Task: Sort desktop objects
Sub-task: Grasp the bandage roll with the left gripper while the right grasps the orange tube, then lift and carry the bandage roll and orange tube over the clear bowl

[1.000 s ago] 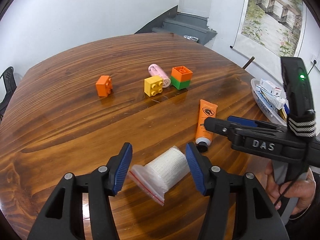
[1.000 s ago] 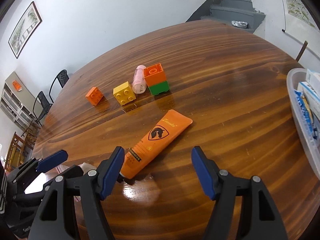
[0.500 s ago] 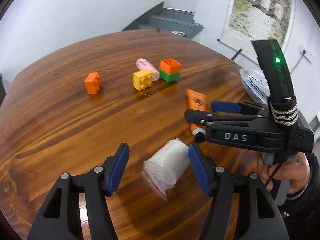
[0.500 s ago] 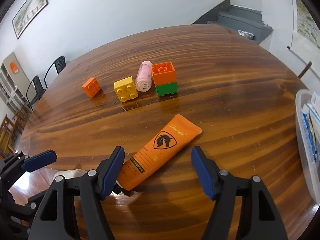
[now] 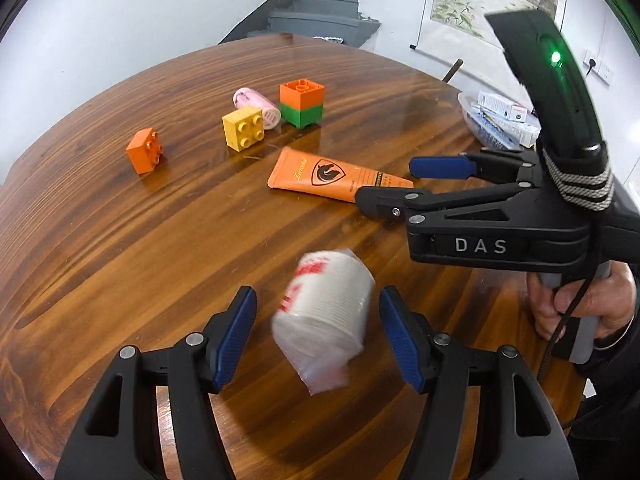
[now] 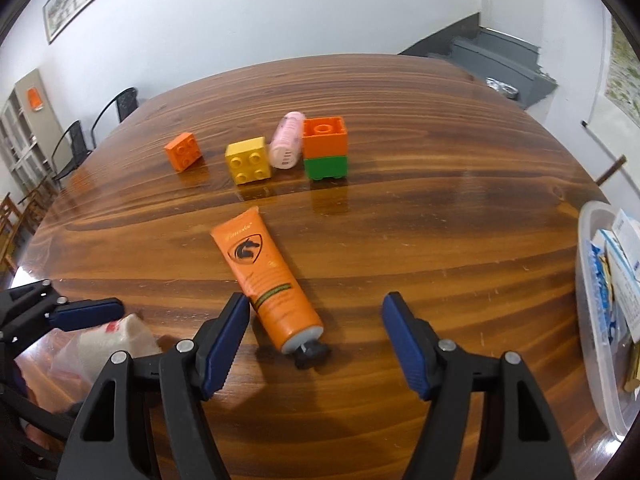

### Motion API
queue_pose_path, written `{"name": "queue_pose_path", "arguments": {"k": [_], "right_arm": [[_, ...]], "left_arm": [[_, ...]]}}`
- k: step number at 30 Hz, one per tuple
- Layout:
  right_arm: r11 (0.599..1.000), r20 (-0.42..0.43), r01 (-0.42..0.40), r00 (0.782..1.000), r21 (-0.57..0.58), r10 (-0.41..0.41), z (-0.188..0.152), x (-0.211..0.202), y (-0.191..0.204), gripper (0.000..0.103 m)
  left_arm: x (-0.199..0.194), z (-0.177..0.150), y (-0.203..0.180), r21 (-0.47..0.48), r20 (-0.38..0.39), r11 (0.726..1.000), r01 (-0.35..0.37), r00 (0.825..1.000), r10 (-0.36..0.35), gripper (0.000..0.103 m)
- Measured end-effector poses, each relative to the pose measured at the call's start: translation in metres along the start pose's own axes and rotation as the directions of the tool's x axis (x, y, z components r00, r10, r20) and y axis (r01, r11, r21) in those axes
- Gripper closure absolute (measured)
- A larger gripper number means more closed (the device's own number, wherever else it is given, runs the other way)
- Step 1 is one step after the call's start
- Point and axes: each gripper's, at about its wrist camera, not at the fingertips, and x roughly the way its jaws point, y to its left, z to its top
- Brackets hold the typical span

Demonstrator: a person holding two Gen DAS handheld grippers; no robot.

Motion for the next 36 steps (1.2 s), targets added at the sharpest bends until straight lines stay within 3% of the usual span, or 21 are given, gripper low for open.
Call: {"name": "queue_pose_path", "arguments": {"k": [4, 6, 11, 17, 19, 21, 27, 36], "right_arm": [[0.999, 0.000, -0.019, 1.000, -0.028, 0.019, 0.002, 0.004, 0.008, 0.030], [0.999, 0.003, -0.026, 1.000, -0.033, 0.027, 0.003, 0.005, 0.010, 0.030], [0.999, 0.002, -0.029, 1.000, -0.035, 0.029, 0.005, 0.006, 0.011, 0.032], [0.999, 0.010, -0.046, 0.999, -0.019, 0.046, 0.007, 0.006, 0.008, 0.050], [0.999, 0.011, -0.050, 0.999, -0.021, 0.050, 0.007, 0.005, 0.008, 0.067], [0.999, 0.011, -0.048, 0.999, -0.015, 0.048, 0.006, 0.005, 0.007, 0.072], [0.998, 0.033, -0.061, 0.998, 0.030, 0.060, 0.000, -0.004, -0.001, 0.072], [0.993, 0.079, -0.065, 0.995, 0.100, 0.058, -0.012, -0.023, -0.021, 0.072]], "left_arm": [[0.002, -0.001, 0.003, -0.025, 0.006, 0.999, -0.034, 0.999, 0.034, 0.041], [0.001, -0.001, 0.004, -0.029, 0.014, 0.998, -0.053, 0.998, 0.054, 0.050], [0.001, -0.001, 0.007, -0.047, 0.022, 0.998, -0.044, 0.999, 0.045, 0.053], [-0.005, 0.001, 0.000, -0.037, 0.052, 0.998, -0.058, 0.997, 0.060, 0.053], [-0.009, 0.003, 0.001, -0.045, 0.070, 0.997, -0.061, 0.995, 0.064, 0.053], [-0.010, 0.004, 0.002, -0.058, 0.078, 0.996, -0.064, 0.995, 0.069, 0.053], [-0.012, 0.006, 0.006, -0.114, 0.096, 0.991, -0.071, 0.992, 0.082, 0.053], [-0.006, 0.012, -0.013, -0.123, 0.106, 0.991, -0.053, 0.992, 0.066, 0.053]]}}
